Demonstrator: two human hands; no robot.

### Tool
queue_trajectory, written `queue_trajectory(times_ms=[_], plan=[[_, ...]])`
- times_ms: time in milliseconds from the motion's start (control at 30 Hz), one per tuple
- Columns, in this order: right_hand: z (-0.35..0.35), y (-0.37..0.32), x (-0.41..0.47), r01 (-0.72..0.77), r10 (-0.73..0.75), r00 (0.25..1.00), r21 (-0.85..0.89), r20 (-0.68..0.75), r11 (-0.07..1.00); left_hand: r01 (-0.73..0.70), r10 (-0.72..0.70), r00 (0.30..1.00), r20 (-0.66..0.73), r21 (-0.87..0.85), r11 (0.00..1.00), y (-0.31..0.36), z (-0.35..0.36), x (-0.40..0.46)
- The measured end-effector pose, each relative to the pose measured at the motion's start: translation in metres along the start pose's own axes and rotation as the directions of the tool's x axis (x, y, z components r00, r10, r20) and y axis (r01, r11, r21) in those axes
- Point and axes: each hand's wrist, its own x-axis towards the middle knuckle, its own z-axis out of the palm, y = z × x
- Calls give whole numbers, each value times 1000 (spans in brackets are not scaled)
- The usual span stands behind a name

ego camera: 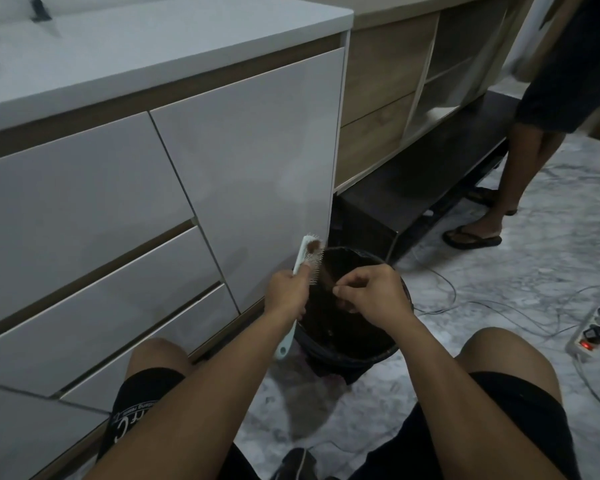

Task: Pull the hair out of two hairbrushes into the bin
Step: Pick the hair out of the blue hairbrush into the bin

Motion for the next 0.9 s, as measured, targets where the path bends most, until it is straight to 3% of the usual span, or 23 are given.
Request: queue_trajectory(times_ms=[133,300,467,900], plan=[[-1,5,5,-19,19,999,-2,-28,1000,93,-81,991,107,-116,989,0,0,0],[5,1,3,52,-57,998,199,19,979,117,-90,978,189,-136,984,-3,-3,-2],[14,1,6,66,-62,995,48,-72,997,83,-60,979,193,-110,991,-6,-3,-4],[3,-6,2,29,-21,989,-52,149,998,157,-139,985,98,-209,965,-17,3,-7]])
